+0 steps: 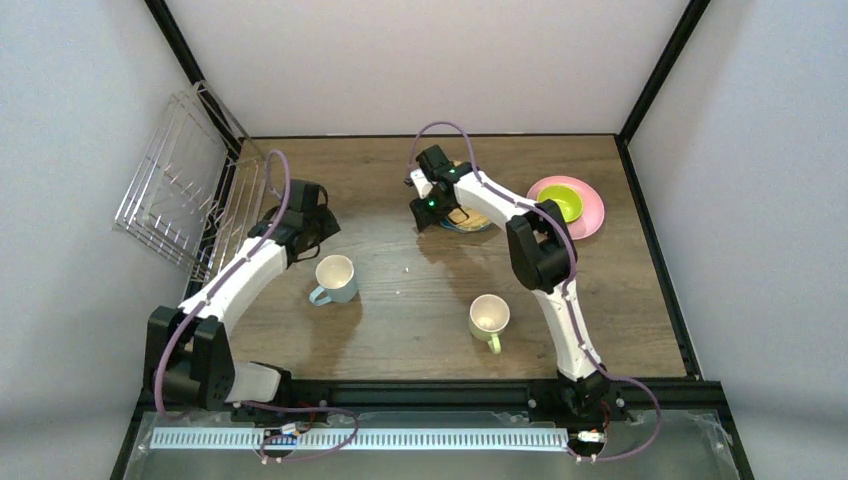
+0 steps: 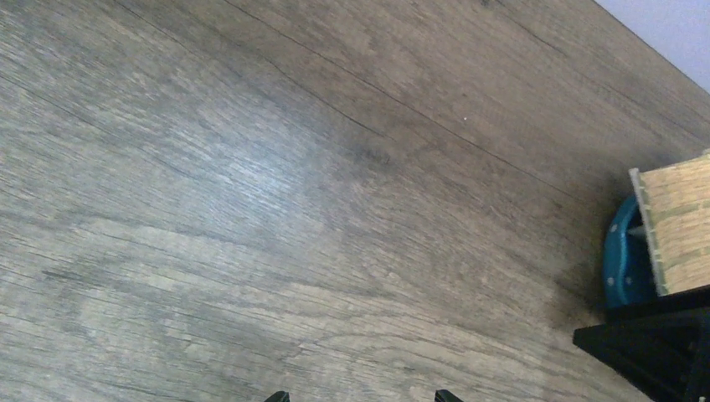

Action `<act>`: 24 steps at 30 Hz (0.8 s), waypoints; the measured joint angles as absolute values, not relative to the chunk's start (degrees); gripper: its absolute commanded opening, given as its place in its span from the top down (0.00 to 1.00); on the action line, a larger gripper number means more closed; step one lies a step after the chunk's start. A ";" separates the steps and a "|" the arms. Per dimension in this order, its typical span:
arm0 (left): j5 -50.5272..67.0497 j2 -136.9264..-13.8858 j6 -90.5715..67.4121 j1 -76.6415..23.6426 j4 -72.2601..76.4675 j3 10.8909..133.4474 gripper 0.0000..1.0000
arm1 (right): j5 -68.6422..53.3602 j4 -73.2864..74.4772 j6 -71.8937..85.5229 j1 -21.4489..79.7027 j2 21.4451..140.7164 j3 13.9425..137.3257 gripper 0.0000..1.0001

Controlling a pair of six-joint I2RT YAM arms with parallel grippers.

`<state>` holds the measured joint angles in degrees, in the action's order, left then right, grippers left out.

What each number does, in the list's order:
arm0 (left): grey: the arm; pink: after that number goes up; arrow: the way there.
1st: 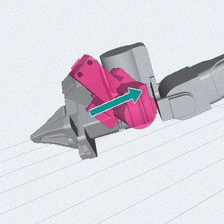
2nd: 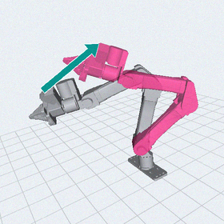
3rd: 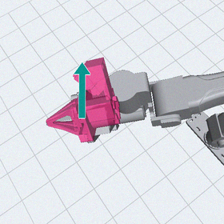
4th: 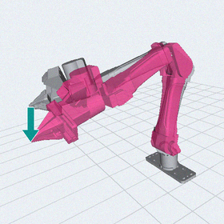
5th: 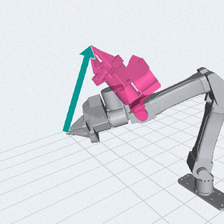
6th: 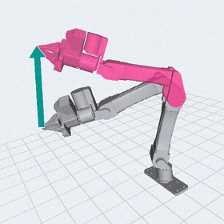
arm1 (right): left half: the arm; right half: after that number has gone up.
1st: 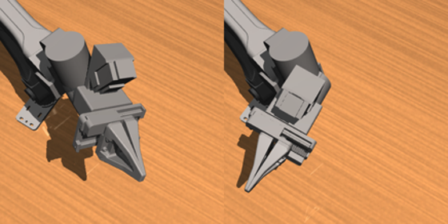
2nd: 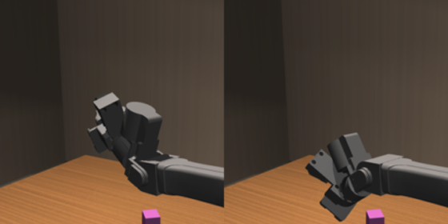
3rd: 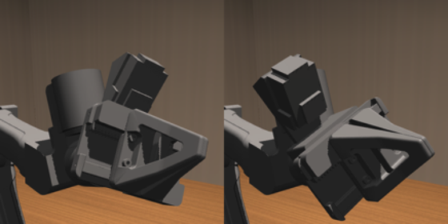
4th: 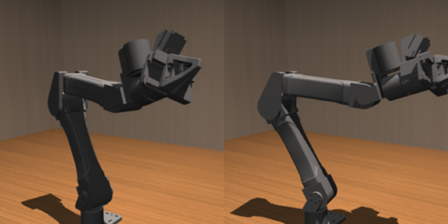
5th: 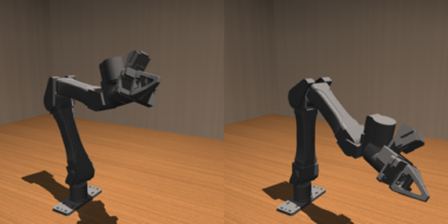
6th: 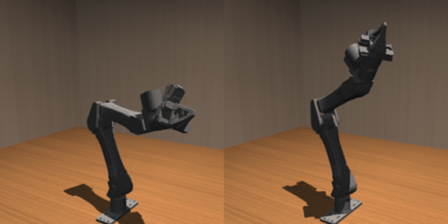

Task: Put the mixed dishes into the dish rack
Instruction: Move the plate to the center of the board.

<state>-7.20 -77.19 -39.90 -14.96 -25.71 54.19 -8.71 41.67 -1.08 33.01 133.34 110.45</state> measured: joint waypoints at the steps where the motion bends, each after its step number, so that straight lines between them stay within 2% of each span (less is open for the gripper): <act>1: -7.20 -77.47 -39.88 -14.96 -25.63 54.19 0.00 | -8.51 41.54 -1.08 32.51 133.34 110.19 0.01; 24: -6.81 -81.91 -39.88 -14.11 -24.69 54.19 0.00 | -6.07 39.16 -0.64 25.98 136.40 112.81 0.01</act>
